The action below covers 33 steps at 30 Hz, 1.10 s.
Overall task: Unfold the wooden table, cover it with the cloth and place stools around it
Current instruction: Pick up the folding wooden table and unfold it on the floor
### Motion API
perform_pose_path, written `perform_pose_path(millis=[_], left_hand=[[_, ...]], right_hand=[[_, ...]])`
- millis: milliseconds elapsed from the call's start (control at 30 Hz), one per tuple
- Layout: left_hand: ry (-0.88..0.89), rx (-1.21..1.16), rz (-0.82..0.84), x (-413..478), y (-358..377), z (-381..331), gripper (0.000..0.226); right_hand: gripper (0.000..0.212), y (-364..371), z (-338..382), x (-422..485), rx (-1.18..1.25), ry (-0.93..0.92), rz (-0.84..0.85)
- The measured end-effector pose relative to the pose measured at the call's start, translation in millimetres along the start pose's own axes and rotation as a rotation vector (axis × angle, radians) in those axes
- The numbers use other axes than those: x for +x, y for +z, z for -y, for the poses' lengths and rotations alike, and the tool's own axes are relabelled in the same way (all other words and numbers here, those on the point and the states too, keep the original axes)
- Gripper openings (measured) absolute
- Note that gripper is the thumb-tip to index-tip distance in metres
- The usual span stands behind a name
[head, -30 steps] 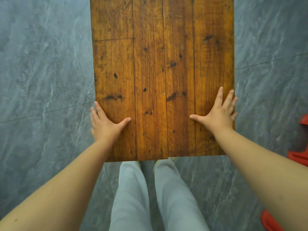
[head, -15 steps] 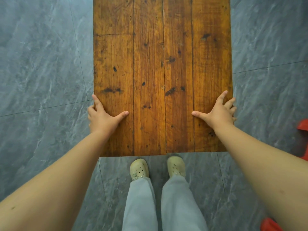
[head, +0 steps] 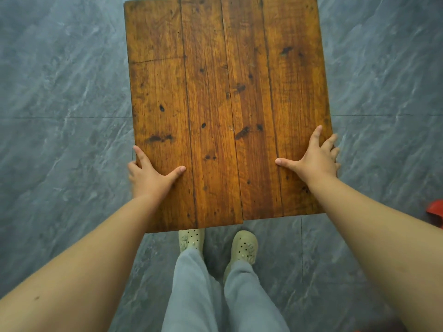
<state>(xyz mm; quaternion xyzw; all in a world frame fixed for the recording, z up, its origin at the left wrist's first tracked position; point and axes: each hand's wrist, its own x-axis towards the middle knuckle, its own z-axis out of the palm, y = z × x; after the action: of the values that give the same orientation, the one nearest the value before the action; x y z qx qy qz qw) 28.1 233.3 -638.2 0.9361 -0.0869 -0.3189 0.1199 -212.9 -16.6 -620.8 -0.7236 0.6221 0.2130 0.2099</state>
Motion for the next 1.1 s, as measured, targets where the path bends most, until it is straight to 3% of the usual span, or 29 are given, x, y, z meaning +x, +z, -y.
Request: perform_pose_path(millis=[367, 500, 633, 800, 1100], left_hand=[[0.080, 0.072, -0.009, 23, -11, 13, 0.130], [0.102, 0.226, 0.004, 15, -20, 4, 0.122], [0.498, 0.426, -0.033, -15, -42, -34, 0.096], [1.086, 0.304, -0.077, -99, -93, -110, 0.057], [1.544, 0.423, -0.119, -338, -205, -275, 0.073]], right_hand=[[0.127, 18, 0, -14, 0.020, 0.008, -0.044], [0.110, 18, -1, -26, 0.051, -0.072, -0.081], [0.086, -7, 1, -61, 0.198, -0.237, -0.249], [0.067, -77, -10, -127, 0.331, -0.296, -0.403], [0.062, -264, -110, -323, 0.467, -0.124, -0.872]])
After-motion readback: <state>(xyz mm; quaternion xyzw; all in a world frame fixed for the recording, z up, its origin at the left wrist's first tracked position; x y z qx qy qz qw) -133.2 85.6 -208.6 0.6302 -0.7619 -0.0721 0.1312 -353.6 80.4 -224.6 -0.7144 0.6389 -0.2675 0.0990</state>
